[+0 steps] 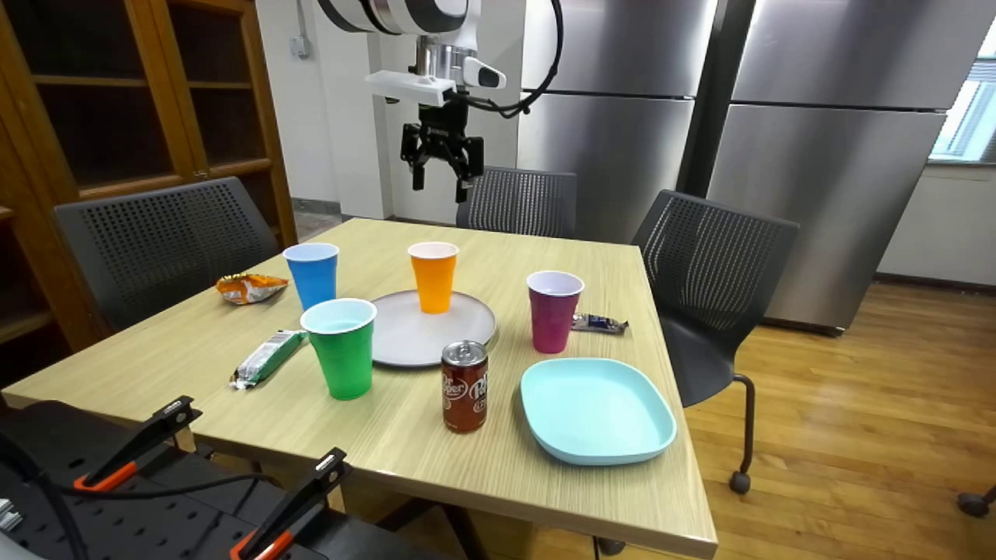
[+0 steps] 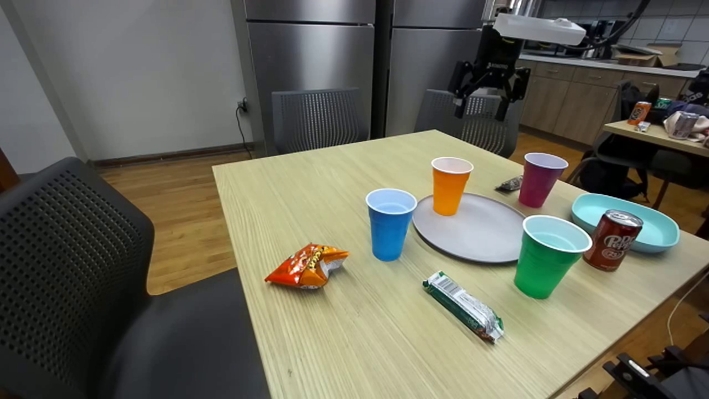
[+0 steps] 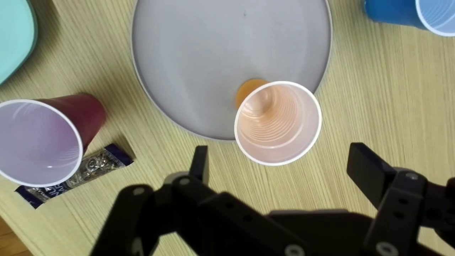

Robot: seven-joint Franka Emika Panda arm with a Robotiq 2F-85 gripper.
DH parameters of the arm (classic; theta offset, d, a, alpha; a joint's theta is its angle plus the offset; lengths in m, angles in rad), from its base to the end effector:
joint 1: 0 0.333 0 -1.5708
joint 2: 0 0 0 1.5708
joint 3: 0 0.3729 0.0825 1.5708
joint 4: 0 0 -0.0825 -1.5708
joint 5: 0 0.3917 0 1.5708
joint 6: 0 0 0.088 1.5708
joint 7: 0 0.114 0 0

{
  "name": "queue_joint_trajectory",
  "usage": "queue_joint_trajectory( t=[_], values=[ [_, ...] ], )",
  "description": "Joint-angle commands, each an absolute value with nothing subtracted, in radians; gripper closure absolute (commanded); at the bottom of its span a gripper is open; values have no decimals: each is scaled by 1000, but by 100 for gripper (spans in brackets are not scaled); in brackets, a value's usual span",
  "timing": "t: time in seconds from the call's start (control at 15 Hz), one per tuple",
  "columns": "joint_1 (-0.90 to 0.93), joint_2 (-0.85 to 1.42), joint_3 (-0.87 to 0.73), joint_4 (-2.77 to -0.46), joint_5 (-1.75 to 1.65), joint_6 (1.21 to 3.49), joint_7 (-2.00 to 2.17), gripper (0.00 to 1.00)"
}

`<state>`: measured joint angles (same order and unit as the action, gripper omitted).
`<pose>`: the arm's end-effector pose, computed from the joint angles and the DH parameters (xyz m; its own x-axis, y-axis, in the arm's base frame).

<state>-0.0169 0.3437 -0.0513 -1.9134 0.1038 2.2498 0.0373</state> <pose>0.6448 -0.0382 0.3576 0.9859 -0.1669 -0.0107 -0.1673 -0.9839 -0.0626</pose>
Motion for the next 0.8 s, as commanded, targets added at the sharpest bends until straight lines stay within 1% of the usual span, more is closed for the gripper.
queue_joint_trajectory(
  t=[0.0, 0.33, 0.73],
  values=[
    [-26, 344, -42, -1912, 99, 2248, 39, 0],
    [-20, 345, -42, -1917, 86, 2264, 40, 0],
    [19, 345, 4, -1966, 63, 2315, -2, 0]
  ],
)
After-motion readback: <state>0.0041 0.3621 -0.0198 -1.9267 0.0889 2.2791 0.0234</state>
